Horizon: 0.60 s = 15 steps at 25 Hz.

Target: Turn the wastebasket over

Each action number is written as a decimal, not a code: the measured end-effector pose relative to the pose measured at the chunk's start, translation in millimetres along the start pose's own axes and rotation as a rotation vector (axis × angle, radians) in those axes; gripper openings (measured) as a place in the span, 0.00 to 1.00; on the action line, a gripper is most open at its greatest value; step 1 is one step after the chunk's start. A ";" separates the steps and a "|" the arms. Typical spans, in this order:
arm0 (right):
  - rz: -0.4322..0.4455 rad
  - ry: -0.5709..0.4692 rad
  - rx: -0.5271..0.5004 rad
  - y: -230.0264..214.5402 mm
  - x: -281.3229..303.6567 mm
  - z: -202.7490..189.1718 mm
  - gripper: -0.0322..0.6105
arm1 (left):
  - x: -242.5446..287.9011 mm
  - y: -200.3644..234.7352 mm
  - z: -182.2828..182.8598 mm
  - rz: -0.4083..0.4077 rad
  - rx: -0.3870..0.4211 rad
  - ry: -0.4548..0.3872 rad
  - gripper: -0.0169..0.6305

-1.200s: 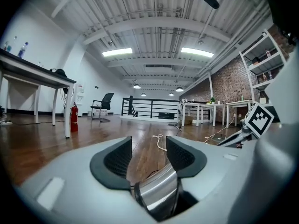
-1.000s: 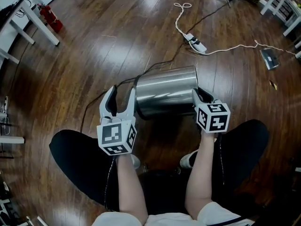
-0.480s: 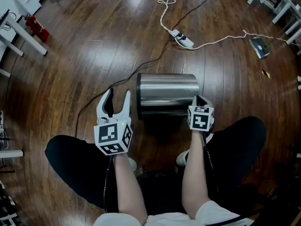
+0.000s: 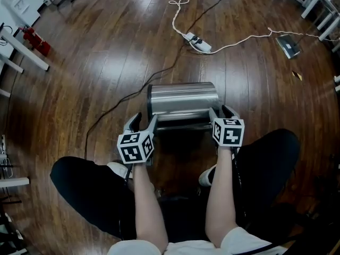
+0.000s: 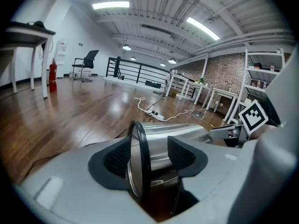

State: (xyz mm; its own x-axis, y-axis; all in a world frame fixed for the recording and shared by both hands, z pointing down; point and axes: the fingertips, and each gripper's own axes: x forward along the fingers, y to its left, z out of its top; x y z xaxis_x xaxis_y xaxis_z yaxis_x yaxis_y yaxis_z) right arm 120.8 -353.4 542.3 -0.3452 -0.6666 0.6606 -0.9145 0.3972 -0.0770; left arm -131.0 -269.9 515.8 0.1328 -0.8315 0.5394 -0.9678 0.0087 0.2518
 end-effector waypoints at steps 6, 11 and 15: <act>0.017 0.005 -0.011 -2.6 -3.1 -1.4 0.33 | 11.0 7.9 -23.3 0.030 -0.057 0.039 0.44; 0.008 0.043 -0.080 -0.7 0.2 -10.2 0.33 | 13.0 16.1 -35.6 0.066 -0.137 0.058 0.28; -0.002 0.076 -0.071 -5.3 3.2 -19.5 0.33 | 15.9 10.9 -34.0 0.035 -0.151 0.033 0.21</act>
State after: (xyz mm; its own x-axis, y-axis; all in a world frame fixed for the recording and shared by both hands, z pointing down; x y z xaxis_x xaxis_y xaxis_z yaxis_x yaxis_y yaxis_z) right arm 128.7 -345.3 559.4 -0.3235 -0.6191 0.7156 -0.8973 0.4408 -0.0242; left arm -132.1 -264.1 554.4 0.1087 -0.8104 0.5757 -0.9292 0.1229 0.3486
